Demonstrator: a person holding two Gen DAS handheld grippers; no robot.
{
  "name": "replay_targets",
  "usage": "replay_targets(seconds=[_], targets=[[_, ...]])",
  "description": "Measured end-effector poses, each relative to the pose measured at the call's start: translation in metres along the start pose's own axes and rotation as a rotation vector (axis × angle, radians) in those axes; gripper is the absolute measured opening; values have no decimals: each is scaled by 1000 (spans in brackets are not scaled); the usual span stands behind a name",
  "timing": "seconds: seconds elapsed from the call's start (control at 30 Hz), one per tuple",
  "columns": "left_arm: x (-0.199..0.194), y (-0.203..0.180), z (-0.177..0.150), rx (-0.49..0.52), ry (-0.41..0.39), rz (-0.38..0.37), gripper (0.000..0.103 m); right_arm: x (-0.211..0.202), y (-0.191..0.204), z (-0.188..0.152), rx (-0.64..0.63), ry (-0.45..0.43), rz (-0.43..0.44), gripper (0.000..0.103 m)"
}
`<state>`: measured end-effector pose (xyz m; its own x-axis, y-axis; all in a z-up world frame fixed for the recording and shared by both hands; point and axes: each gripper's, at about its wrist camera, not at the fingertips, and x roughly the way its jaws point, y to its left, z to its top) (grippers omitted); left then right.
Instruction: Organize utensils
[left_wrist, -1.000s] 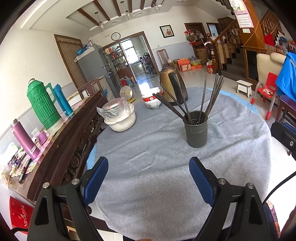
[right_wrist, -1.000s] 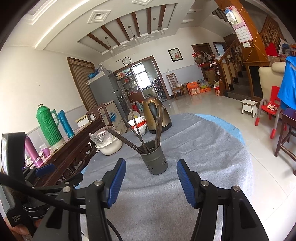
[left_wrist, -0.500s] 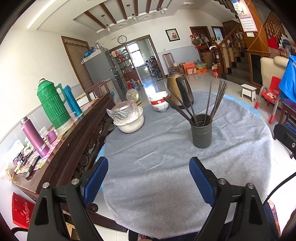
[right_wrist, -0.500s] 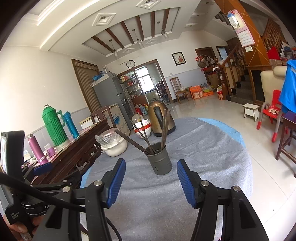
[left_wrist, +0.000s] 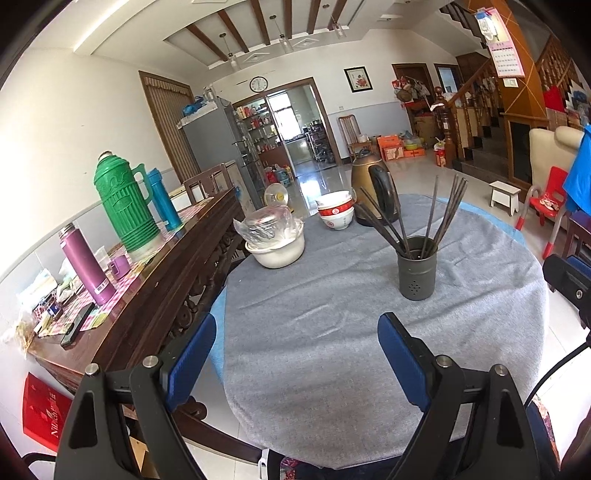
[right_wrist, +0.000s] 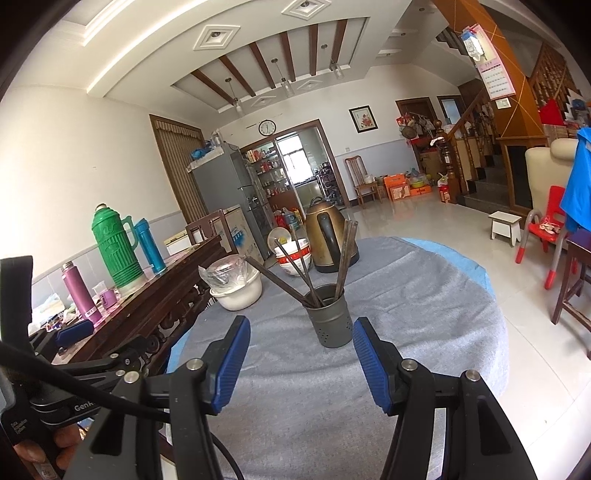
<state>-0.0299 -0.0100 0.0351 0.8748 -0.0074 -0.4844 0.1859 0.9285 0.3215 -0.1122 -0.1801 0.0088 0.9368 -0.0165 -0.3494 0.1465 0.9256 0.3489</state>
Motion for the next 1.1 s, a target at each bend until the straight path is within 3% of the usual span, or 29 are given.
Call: replay_targets(seconds=[1.1], targets=[[-10,23,-6,-20,-18,26,89,-1,20,-3,-12,-7,16,62]])
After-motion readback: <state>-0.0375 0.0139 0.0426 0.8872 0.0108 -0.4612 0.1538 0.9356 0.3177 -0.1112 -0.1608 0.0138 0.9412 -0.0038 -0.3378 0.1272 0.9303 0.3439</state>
